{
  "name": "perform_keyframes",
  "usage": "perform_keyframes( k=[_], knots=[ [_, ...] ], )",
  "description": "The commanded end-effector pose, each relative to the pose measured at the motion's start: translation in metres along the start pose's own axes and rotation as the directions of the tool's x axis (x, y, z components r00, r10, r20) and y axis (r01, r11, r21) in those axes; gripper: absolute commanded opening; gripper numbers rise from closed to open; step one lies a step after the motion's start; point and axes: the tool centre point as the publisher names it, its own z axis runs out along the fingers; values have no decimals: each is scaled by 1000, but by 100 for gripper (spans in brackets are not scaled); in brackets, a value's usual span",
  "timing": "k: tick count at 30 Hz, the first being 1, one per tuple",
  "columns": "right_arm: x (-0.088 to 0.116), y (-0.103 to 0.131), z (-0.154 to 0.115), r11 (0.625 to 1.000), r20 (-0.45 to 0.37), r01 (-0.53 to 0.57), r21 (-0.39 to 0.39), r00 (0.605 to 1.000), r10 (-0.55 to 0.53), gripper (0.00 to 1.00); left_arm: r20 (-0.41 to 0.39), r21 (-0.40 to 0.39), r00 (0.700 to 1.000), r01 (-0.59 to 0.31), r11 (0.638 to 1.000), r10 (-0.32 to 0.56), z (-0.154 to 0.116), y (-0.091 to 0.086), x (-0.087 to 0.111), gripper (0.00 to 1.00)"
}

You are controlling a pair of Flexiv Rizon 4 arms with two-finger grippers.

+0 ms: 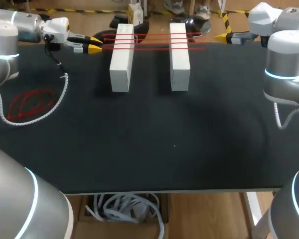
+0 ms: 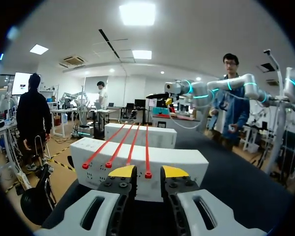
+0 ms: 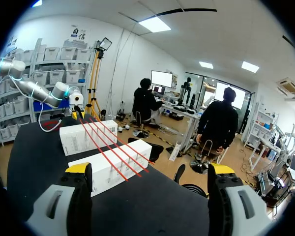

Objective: Grab the tape and strap the tape.

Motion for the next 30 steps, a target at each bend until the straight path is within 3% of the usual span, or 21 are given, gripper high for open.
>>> perform_keyframes(
  k=[1,18,30],
  knots=[
    [0,0,0,1000,-1,0,2,1000,0,100,-154,7,988,4,1000,-3,1,4,-7,24],
    [0,0,0,1000,-1,0,2,1000,0,100,-142,17,990,18,1000,-16,3,12,-5,23],
    [0,0,0,1000,-1,0,2,1000,0,100,-128,25,992,19,1000,-16,3,12,-3,17]
  ],
)
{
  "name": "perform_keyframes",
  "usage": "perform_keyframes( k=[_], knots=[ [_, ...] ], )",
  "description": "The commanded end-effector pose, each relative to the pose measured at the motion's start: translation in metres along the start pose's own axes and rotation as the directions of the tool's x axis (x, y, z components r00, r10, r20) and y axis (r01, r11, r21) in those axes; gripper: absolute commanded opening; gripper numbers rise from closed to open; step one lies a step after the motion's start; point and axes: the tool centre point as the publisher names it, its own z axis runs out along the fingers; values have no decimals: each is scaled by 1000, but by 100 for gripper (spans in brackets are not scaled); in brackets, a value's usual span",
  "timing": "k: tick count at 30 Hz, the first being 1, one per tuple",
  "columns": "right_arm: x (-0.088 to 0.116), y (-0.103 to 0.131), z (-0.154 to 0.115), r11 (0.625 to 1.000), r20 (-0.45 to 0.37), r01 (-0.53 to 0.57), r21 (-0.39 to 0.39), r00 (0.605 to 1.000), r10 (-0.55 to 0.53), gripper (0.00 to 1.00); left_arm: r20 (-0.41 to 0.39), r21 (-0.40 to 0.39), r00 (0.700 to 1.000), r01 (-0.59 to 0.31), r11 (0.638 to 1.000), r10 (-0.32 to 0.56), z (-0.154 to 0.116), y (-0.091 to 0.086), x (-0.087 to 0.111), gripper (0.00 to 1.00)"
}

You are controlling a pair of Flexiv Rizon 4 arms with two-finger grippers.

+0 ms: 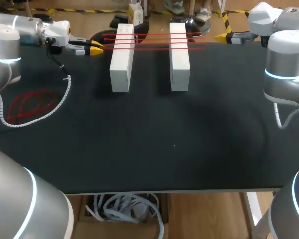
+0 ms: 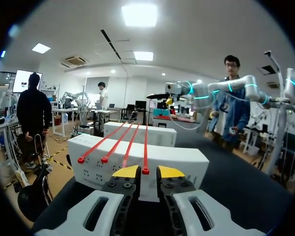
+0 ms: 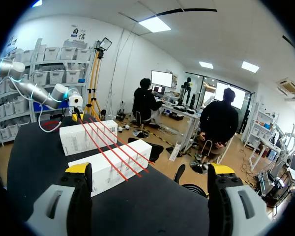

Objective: Grab the tape and strap the tape.

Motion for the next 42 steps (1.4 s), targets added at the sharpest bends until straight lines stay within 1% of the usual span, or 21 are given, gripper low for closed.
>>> perform_keyframes(
  k=[1,3,5,8,13,16,19,23,27,32,34,35,37,39,40,42],
  knots=[
    [0,0,0,1000,-1,0,2,1000,0,100,-132,8,991,2,1000,-1,-1,3,-6,17],
    [0,0,0,1000,-1,0,2,1000,0,100,-130,8,992,0,1000,1,-2,3,-6,15],
    [0,0,0,1000,-1,0,2,1000,0,100,-128,9,992,-1,1000,2,-2,3,-6,16],
    [0,0,0,1000,-1,0,2,1000,0,100,-124,12,992,-3,1000,4,-2,2,-5,12],
    [0,0,0,1000,-1,0,2,1000,0,100,-122,14,993,-3,1000,5,-2,2,-4,9],
    [0,0,0,1000,-1,0,2,1000,0,100,-121,16,993,-3,1000,5,-2,2,-4,0],
    [0,0,0,1000,-1,0,2,1000,0,100,-117,34,993,-6,999,10,-2,1,-3,0],
    [0,0,0,1000,-1,0,2,1000,0,100,-95,100,995,2,995,8,0,-4,1,0],
    [0,0,0,1000,-1,0,2,1000,0,100,-49,207,999,17,978,-7,3,-14,9,0],
    [0,0,0,1000,-1,0,2,1000,0,100,2,326,1000,22,945,-24,6,-31,23,0],
    [0,0,0,1000,-1,0,2,1000,0,100,20,367,1000,8,930,-17,6,-39,29,0],
    [0,0,0,1000,-1,0,2,1000,0,100,33,384,999,8,923,-23,6,-42,31,0],
    [0,0,0,1000,-1,0,2,1000,0,100,47,406,999,-10,914,-10,6,-50,36,0],
    [0,0,0,1000,-1,0,2,1000,0,100,62,441,998,-39,897,13,6,-58,41,0],
    [0,0,0,1000,-1,0,2,1000,0,100,63,439,998,-42,897,16,6,-62,43,0],
    [0,0,0,1000,-1,0,2,1000,0,100,75,456,997,-63,888,32,5,-70,46,0]
  ],
)
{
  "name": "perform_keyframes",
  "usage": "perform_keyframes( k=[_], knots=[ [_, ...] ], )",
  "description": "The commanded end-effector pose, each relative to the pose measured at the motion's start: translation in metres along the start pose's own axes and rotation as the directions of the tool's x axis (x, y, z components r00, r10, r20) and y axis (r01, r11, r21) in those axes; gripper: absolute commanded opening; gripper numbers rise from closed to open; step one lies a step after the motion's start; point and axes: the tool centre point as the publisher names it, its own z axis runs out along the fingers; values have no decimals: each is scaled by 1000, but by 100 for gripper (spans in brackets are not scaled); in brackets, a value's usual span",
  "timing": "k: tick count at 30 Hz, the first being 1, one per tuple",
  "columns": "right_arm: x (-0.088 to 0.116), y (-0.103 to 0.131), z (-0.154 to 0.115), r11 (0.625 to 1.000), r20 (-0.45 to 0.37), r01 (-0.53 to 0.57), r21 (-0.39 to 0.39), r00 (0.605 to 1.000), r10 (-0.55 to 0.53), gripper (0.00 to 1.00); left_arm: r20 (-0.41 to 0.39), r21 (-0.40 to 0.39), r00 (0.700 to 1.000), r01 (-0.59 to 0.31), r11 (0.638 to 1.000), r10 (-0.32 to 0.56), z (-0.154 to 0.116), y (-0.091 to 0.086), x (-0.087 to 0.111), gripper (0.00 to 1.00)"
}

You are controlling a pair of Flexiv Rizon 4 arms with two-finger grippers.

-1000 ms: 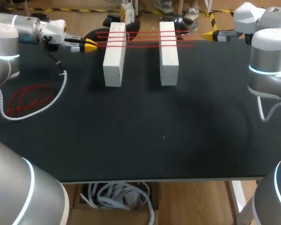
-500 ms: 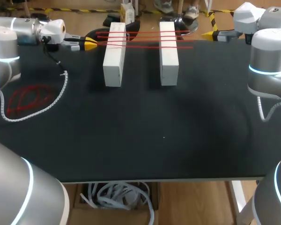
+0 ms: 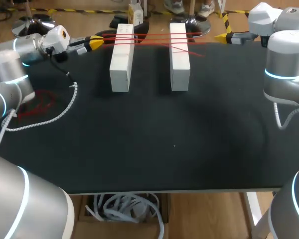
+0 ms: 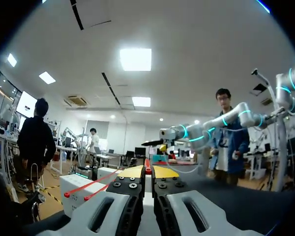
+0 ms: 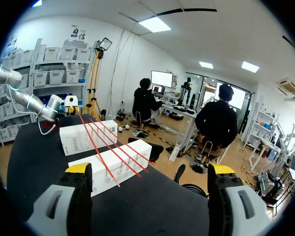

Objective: Grab the tape and strap the tape.

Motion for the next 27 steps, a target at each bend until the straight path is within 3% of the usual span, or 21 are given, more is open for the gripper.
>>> perform_keyframes(
  k=[1,15,22,27],
  knots=[
    [0,0,0,1000,-1,0,3,1000,0,100,63,13,998,-22,1000,21,8,-10,16,0],
    [0,0,0,1000,-1,0,3,1000,0,100,77,32,994,-84,996,81,22,-58,40,0],
    [0,0,0,1000,-1,0,3,1000,0,100,102,64,990,-106,992,100,32,-72,51,0],
    [0,0,0,1000,-1,0,3,1000,0,100,115,36,988,-110,993,105,36,-85,57,0]
  ],
)
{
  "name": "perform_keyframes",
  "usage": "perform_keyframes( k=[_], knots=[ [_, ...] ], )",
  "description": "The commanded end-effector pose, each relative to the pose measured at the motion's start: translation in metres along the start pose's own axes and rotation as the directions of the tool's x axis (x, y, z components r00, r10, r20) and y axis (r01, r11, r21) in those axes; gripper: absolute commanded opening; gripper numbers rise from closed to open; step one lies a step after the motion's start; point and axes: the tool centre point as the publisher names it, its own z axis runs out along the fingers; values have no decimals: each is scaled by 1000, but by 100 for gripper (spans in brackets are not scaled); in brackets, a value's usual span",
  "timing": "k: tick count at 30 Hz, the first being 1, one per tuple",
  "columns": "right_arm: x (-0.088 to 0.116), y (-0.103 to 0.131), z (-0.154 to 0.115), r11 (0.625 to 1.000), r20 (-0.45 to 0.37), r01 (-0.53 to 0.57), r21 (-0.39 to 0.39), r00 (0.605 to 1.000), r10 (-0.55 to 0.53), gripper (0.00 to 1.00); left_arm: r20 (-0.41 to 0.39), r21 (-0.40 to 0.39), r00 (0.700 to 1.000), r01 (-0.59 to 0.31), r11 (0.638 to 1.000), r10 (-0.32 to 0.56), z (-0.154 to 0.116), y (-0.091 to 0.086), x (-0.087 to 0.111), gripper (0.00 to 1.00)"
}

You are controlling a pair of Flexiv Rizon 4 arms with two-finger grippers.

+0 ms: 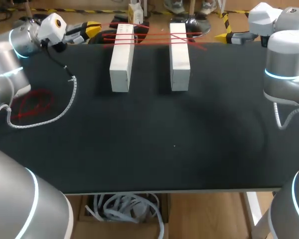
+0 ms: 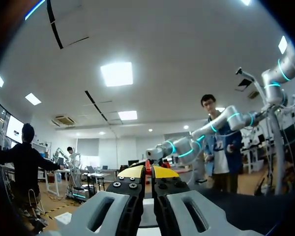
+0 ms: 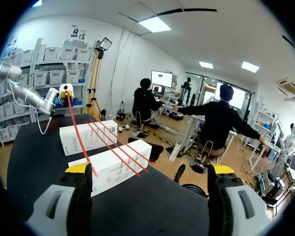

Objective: Grab the tape and strap the tape.

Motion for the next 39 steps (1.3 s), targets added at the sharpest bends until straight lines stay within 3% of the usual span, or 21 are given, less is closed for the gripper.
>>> perform_keyframes(
  k=[1,4,30,35,39],
  knots=[
    [0,0,0,1000,-1,0,3,1000,0,100,212,-49,977,17,999,-6,8,-14,10,0],
    [0,0,0,1000,-1,0,3,1000,0,100,177,-75,984,24,997,-10,11,-25,12,0],
    [0,0,0,1000,-1,0,3,1000,0,100,177,-75,984,24,997,-10,11,-25,12,0],
    [0,0,0,1000,-1,0,3,1000,0,100,31,-2,999,-13,1000,13,40,-43,17,0],
    [0,0,0,1000,-1,0,3,1000,0,100,-13,44,1000,-28,999,29,58,-61,23,0]
  ],
)
